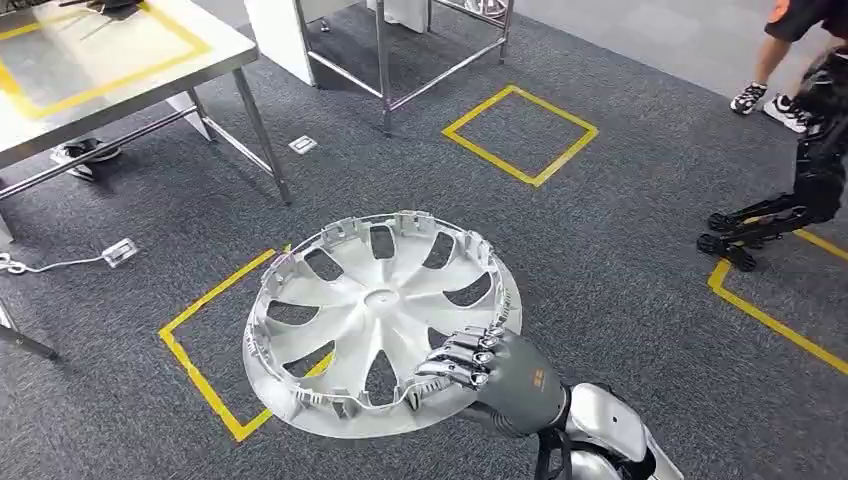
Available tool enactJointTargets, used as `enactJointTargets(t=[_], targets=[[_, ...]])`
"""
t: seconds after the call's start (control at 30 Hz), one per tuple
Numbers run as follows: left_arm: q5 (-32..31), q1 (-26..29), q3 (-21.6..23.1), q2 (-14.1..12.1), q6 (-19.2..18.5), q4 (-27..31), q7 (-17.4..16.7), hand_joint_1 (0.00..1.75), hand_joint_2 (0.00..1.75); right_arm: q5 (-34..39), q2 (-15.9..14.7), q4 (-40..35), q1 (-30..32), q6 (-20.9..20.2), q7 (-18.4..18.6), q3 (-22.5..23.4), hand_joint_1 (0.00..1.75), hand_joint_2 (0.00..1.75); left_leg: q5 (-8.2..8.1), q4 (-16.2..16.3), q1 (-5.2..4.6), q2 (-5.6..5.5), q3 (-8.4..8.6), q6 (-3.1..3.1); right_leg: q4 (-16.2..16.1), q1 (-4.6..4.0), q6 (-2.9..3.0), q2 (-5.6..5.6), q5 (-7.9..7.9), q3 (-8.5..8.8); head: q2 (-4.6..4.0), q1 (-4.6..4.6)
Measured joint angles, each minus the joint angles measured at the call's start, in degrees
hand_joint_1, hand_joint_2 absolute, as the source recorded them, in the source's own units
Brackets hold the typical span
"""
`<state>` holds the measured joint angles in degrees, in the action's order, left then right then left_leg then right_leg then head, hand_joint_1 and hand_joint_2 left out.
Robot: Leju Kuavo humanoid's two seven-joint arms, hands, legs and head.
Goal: Take the parts from the cabinet and place them on the table.
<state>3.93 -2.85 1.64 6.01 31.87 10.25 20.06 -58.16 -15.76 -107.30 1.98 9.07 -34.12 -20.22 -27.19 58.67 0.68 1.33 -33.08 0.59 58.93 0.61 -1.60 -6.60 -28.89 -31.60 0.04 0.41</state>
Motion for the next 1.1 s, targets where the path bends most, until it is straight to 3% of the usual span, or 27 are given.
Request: enactJointTargets(t=[0.03,0.07,0.1,0.13,0.17,0.2,0.23,0.3,0.33,0.37,0.4,0.47,0.5,0.53,0.57,0.6,0.67,0.7,0.73,0.83,0.87,1.0,1.03,1.07,1.1], targets=[[-0.07,-0.12,0.00,0.00,0.00,0.02,0.00,0.00,0.00,0.00,-0.11,-0.29,0.33,0.13,-0.07,0.00,1.75,1.75,0.18,-0.05,0.15,-0.50,-0.02,0.32,1.94,0.07,-0.16,3.19,-1.63,-0.80,0.00,0.11],[-0.11,-0.31,0.02,0.04,0.00,0.02,0.00,0.00,0.00,0.00,-0.22,-0.42,0.64,0.15,-0.07,0.02,1.75,1.75,0.32,-0.05,0.19,-1.06,-0.18,0.53,5.42,0.13,-0.29,5.04,-3.68,-2.42,0.00,0.29],[-0.18,-0.44,0.07,0.18,0.00,0.02,0.00,0.00,0.00,-0.02,-0.37,-0.48,0.99,0.22,-0.07,0.02,1.75,1.75,0.40,-0.03,0.20,-1.92,-0.34,0.64,10.41,0.16,-0.41,6.03,-6.02,-4.81,0.00,0.37],[-0.20,-0.46,0.13,0.26,0.00,0.02,0.02,0.00,0.00,-0.02,-0.53,-0.59,1.28,0.26,-0.09,0.02,1.75,1.75,0.44,0.05,0.16,-2.88,-0.50,0.68,15.51,0.11,-0.45,6.32,-7.89,-7.38,0.00,0.42],[-0.26,-0.43,0.15,0.26,0.00,0.02,0.00,0.00,0.00,-0.02,-0.55,-0.68,1.42,0.28,-0.07,0.02,1.75,1.75,0.45,0.15,0.14,-3.47,-0.58,0.67,17.58,0.06,-0.41,6.37,-8.16,-8.52,-0.02,0.42],[-0.44,-0.31,0.17,0.26,0.00,0.02,-0.13,0.00,0.00,-0.18,-0.59,-0.79,1.79,0.26,0.26,0.02,1.75,1.75,0.47,0.29,0.15,-4.50,-0.62,0.64,17.13,0.08,-0.27,6.45,-6.93,-8.50,-0.02,0.42],[-0.57,-0.29,0.22,0.24,0.00,0.00,-0.28,0.00,0.00,-0.64,-0.61,-1.12,2.18,0.22,0.88,0.07,1.75,1.75,0.48,0.38,0.15,-5.34,-0.62,0.60,14.18,0.13,-0.10,6.50,-4.92,-7.15,0.00,0.42],[-1.07,-0.31,0.28,0.31,-0.33,0.02,-0.35,0.00,0.00,-1.33,-0.68,-2.10,2.78,-0.09,1.53,0.20,1.75,1.75,0.57,0.57,0.18,-7.09,-0.62,0.39,3.73,0.24,0.32,7.59,0.12,-1.99,0.00,0.44],[-1.25,-0.33,0.33,0.33,-0.63,0.02,-0.37,0.00,0.00,-1.66,-0.70,-2.66,2.94,-0.37,1.92,0.20,1.75,1.75,0.58,0.60,0.24,-7.60,-0.65,0.18,0.10,0.31,0.49,9.06,0.57,-0.39,0.00,0.42],[-1.66,-0.32,0.46,0.31,-0.76,0.02,-0.39,0.00,0.00,-2.06,-0.74,-3.26,3.15,-1.10,2.34,0.20,1.75,1.75,0.81,0.51,0.13,-8.30,-0.98,-0.45,-0.19,-0.21,0.27,10.74,0.13,-0.30,-0.02,0.48],[-1.75,-0.27,0.63,0.17,-0.79,0.02,-0.39,0.00,0.00,-2.08,-0.74,-4.05,3.16,-1.84,2.54,0.20,1.75,1.75,0.93,0.47,0.13,-8.70,-1.27,-0.91,-0.26,-0.08,0.76,9.86,0.44,-0.49,0.00,0.57],[-2.01,-0.02,0.83,0.13,-0.79,-0.02,-0.46,0.00,0.00,-1.51,-0.85,-4.22,2.30,-3.68,2.67,0.22,1.75,1.75,1.32,-0.18,0.34,-9.51,-1.73,-1.73,-0.26,-0.59,1.45,9.25,0.58,-0.55,-0.02,0.50],[-2.14,-0.01,0.83,-0.05,-0.74,-0.07,-0.61,0.00,0.00,-1.07,-0.85,-4.22,1.57,-4.42,2.73,0.22,1.75,1.75,1.37,-0.23,0.33,-10.02,-1.77,-2.14,-0.79,-0.05,2.05,8.48,0.95,-0.49,0.00,0.50],[-2.18,-0.03,0.92,-0.24,-0.74,-0.09,-0.76,0.00,0.00,-0.73,-0.87,-4.20,0.75,-5.39,2.84,0.22,1.75,1.75,0.89,0.66,0.30,-8.05,-1.87,-2.16,-1.00,0.04,2.48,7.58,1.20,-0.50,0.00,0.49],[-2.25,-0.13,1.20,-0.24,-0.70,-0.07,-0.89,0.00,0.00,-0.42,-0.87,-4.20,0.45,-6.01,2.84,0.22,1.75,1.75,-1.35,3.46,-0.12,-4.59,-3.32,-2.27,-1.05,-0.02,3.02,6.91,1.16,-0.56,-0.02,-0.13],[-2.29,-0.24,1.27,-0.26,-0.63,-0.07,-1.00,0.00,0.00,-0.35,-0.88,-4.20,0.39,-6.32,2.82,0.22,1.75,1.75,-3.96,7.81,-0.11,-2.97,-5.31,-2.46,-1.05,-0.19,3.17,6.00,1.16,-0.62,0.00,-0.30],[-2.25,-0.24,1.29,-0.33,-0.57,-0.07,-1.00,0.00,0.00,-0.26,-0.88,-4.17,0.25,-6.41,2.73,0.22,1.75,1.75,-7.59,15.95,-0.08,-2.00,-8.93,-2.67,-1.03,-0.39,3.28,4.23,1.09,-0.74,0.00,-0.33],[-2.14,-0.15,1.29,-0.33,-0.57,-0.07,-1.03,0.00,0.00,0.00,-0.88,-4.15,0.30,-6.14,2.62,0.24,1.75,1.75,-7.82,17.69,-0.08,-1.87,-9.52,-2.70,-1.02,-0.44,3.28,3.59,1.09,-0.73,-0.02,-0.30],[-2.12,0.02,1.29,-0.33,-0.55,-0.09,-1.03,0.00,0.00,0.20,-0.92,-4.13,0.33,-5.88,2.45,0.33,1.75,1.75,-6.91,16.75,-0.08,-1.72,-8.81,-2.71,-1.00,-0.46,3.27,2.93,1.08,-0.72,0.00,-0.33],[-1.62,0.17,1.29,-0.57,-0.55,-0.07,-1.00,0.00,0.00,1.50,-1.22,-4.11,0.39,-5.53,1.79,0.52,1.75,1.75,-0.58,2.17,-0.10,-0.71,-0.33,-2.25,-0.85,-0.50,2.92,1.74,0.91,-0.52,0.00,-0.32],[-1.60,0.16,1.29,-0.55,-0.55,-0.07,-0.98,0.00,0.00,2.04,-1.29,-4.09,0.38,-5.53,1.59,0.63,1.75,1.75,-1.18,-0.04,-0.25,-0.19,0.58,-1.71,-0.79,-0.54,2.70,1.41,0.86,-0.55,-0.02,-0.30],[-1.38,0.43,1.29,-0.46,-0.55,-0.07,-0.81,0.00,0.00,4.04,-1.44,-3.50,-0.06,-5.49,0.76,1.40,1.75,1.75,-0.52,-0.09,-0.71,-0.77,0.41,-0.36,-0.87,-0.71,1.31,1.18,1.30,-0.56,0.00,-0.26],[-1.09,0.39,1.29,-0.35,-0.57,-0.04,-0.83,0.00,0.00,4.02,-1.47,-3.47,-0.04,-5.49,0.79,1.64,1.75,1.75,-0.13,-0.62,-0.22,-0.90,0.87,0.19,-0.65,-0.51,0.81,1.92,0.93,-0.62,0.00,-0.33],[-0.98,0.25,1.27,-0.31,-0.72,-0.04,-0.87,0.00,0.00,4.04,-1.47,-3.30,-0.06,-5.47,0.72,1.83,1.75,1.75,0.00,-0.69,-0.15,-1.04,0.83,0.48,0.81,-0.29,0.40,4.22,-0.16,-1.13,0.00,-0.11],[-0.92,0.01,1.25,-0.24,-1.20,-0.04,-1.07,0.00,0.00,4.02,-1.47,-3.17,0.04,-5.49,0.70,1.90,1.75,1.75,0.11,-0.68,-0.11,-1.17,0.68,0.75,4.32,-0.13,0.09,5.55,-2.32,-2.80,0.00,0.09]])
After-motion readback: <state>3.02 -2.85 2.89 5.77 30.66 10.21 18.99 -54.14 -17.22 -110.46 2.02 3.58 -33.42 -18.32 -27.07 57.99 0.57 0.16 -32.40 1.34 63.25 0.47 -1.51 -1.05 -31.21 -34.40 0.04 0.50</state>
